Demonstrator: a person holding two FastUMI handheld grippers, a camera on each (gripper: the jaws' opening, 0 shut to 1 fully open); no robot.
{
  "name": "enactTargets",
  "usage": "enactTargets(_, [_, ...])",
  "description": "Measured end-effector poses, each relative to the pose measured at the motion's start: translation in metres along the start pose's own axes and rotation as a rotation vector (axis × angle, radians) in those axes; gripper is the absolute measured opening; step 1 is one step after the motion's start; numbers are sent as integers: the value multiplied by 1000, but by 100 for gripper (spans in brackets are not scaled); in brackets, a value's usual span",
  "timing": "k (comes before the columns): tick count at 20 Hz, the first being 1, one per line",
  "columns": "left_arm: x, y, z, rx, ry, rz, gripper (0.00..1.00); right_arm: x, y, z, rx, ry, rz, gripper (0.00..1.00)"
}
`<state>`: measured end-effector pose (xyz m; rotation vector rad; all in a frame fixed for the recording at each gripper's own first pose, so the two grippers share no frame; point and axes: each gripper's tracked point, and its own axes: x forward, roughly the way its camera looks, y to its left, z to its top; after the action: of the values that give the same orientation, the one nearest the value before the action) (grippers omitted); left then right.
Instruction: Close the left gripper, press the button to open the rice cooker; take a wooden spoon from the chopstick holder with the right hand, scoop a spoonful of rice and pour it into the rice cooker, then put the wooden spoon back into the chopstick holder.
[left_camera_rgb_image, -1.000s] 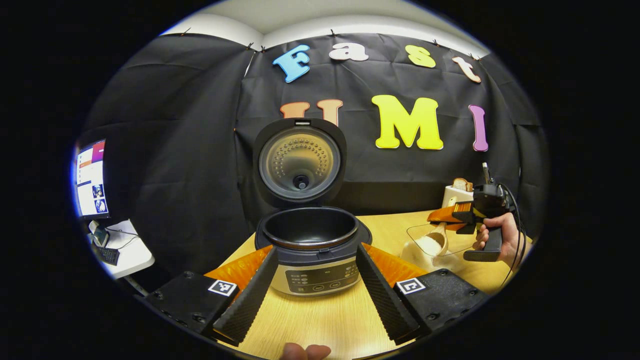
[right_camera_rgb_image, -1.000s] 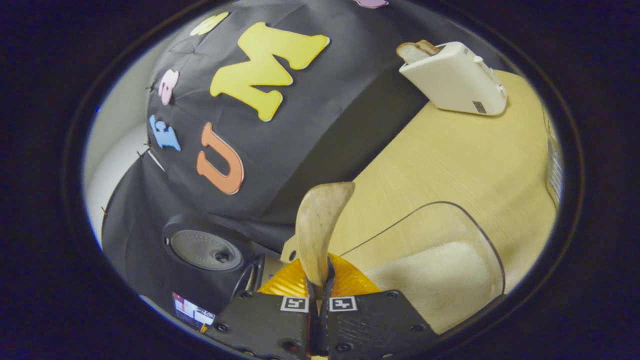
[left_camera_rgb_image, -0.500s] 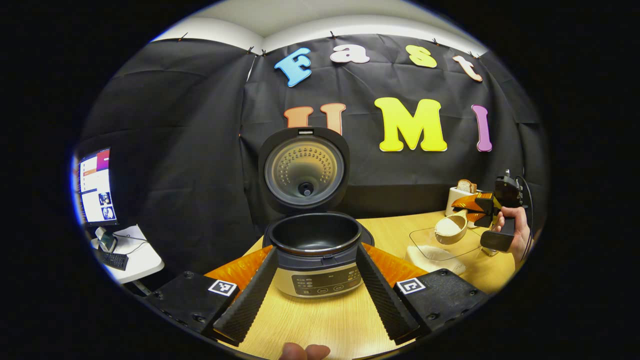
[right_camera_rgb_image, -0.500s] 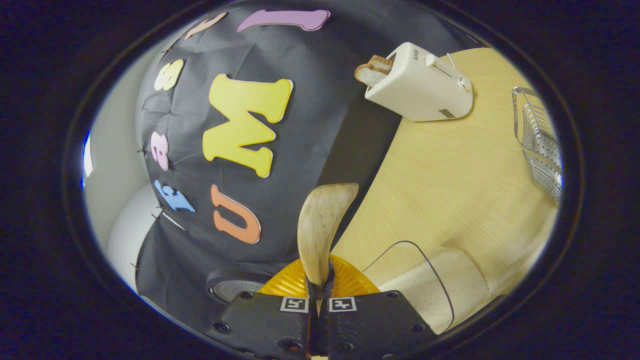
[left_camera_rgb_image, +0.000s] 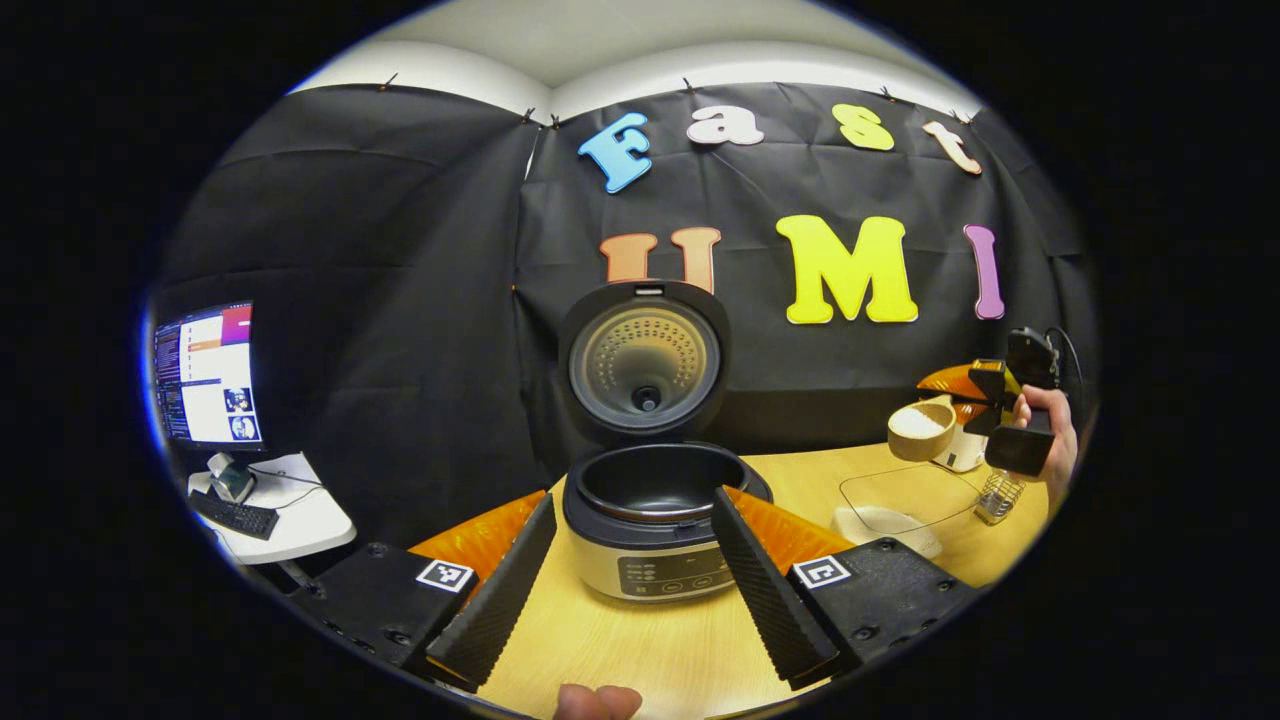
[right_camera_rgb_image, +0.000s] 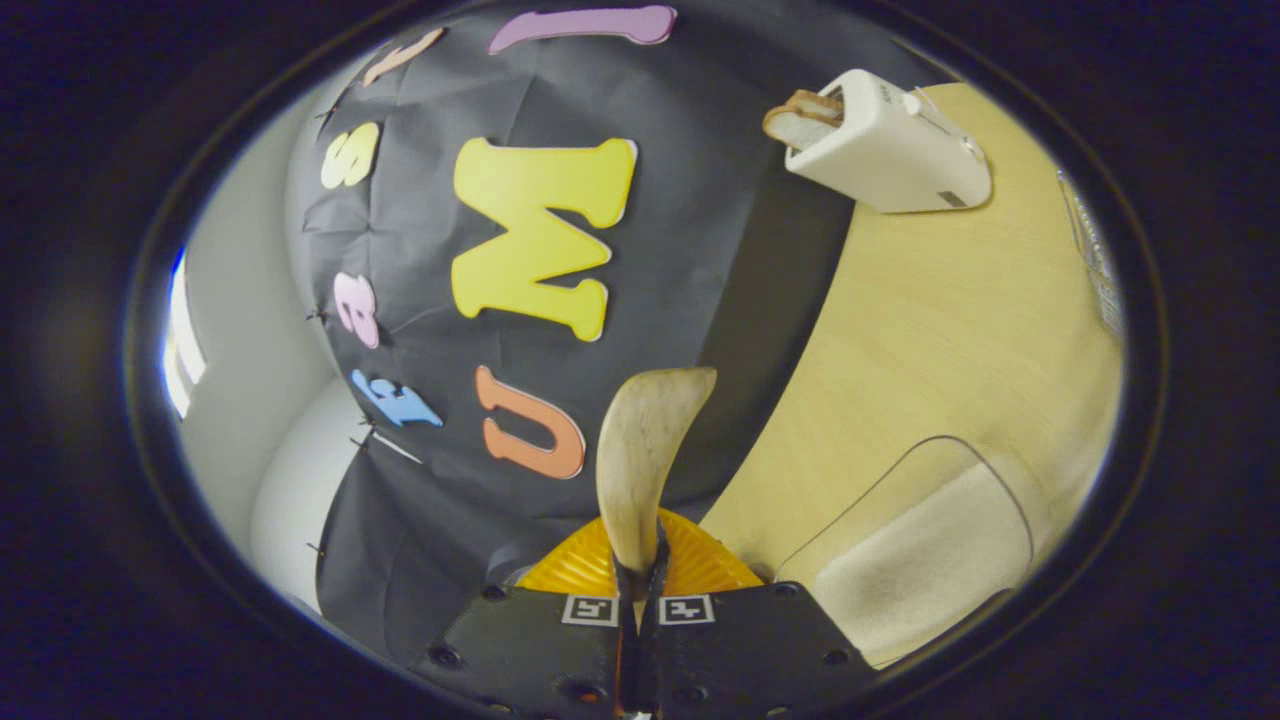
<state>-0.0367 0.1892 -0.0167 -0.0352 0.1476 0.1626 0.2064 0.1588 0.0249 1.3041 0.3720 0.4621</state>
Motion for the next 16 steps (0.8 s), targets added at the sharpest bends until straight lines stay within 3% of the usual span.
enactTargets(9, [-20, 34, 40, -32, -84, 46, 100, 67, 117, -83, -150, 130, 56, 0])
enactTargets(16, [-41, 58, 49, -38, -98, 48, 100, 118, 199, -116, -341, 114, 65, 0])
